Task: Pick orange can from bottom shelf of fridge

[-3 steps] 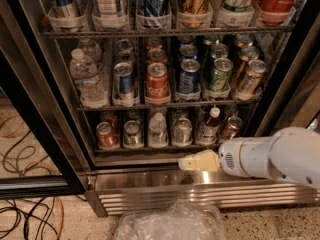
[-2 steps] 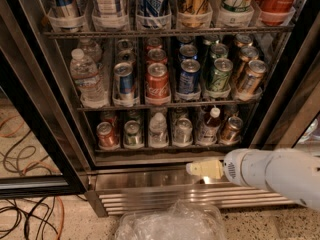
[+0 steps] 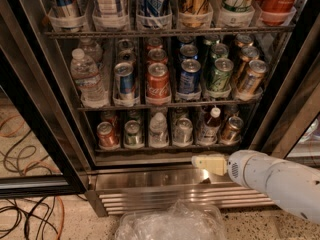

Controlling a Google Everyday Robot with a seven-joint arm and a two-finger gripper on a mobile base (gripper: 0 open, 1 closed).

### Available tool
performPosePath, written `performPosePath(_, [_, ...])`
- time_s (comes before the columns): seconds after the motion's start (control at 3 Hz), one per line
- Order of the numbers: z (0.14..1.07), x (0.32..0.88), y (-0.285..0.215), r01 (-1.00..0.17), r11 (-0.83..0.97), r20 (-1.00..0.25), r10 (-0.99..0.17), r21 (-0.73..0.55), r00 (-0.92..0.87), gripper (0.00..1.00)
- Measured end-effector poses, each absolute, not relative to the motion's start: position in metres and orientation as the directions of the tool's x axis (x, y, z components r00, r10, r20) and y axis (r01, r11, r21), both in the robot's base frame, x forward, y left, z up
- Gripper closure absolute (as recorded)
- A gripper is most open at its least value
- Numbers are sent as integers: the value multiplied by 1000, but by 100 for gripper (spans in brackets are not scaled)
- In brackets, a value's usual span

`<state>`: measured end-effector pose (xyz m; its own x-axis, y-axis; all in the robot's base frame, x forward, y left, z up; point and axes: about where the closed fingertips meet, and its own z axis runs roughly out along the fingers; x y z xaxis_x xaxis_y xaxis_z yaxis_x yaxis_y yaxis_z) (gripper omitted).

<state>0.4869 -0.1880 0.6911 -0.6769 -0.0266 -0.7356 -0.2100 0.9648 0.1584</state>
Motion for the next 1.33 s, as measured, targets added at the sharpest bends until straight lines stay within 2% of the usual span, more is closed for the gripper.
performPosePath(0.67, [664, 501, -201, -120, 968, -734, 82, 218, -675, 37])
performPosePath(1.0, [641, 509, -213, -82, 976, -734, 95, 202, -673, 40])
performPosePath(1.33, [625, 515, -229, -36, 989, -750, 87, 146, -656, 38])
